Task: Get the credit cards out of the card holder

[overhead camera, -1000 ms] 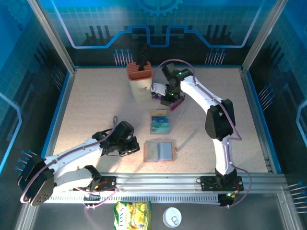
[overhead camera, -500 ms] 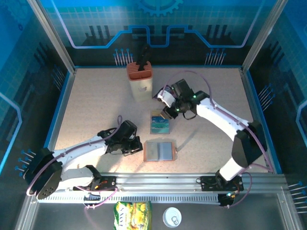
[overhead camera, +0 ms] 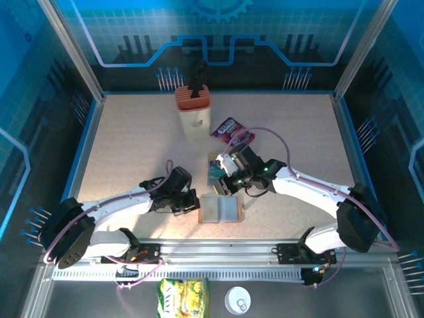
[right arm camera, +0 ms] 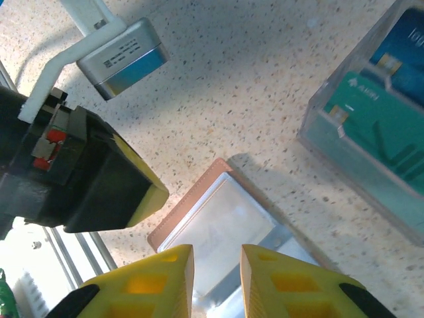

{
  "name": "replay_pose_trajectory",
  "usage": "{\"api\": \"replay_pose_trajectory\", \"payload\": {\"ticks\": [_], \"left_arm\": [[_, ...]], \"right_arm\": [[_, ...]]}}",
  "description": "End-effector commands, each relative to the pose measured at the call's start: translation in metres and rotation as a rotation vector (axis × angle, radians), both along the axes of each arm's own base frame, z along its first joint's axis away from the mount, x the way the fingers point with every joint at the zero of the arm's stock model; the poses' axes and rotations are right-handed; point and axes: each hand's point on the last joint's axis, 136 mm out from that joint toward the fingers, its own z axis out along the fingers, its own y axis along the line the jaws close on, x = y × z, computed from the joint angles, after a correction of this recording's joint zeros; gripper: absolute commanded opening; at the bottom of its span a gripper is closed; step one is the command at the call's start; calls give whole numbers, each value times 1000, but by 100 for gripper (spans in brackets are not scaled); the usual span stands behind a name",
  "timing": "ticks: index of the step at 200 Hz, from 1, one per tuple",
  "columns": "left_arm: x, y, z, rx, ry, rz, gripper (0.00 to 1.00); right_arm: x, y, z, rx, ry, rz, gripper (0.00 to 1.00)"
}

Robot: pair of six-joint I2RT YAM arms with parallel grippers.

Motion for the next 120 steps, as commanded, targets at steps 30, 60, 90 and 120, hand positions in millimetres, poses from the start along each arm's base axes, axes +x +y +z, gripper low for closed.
{"api": "replay_pose_trajectory", "payload": {"ticks": [30,60,90,120], "left_arm": [[-9,-6,-10,-8,26,-43,5],[-11,-8,-15,-8,32,-53,5],[-12,-9,-19,-5,47,-61,5],[-13,-4,-24,27,55,-59,5]], "right_arm": [[-23,9,-24,6,111,-72,25],[-31,13,-36,-18,142,-71,25],[-35,12,-44,-44,168,-83,24],[-40,13,-53,-56,198,-100,24]]}}
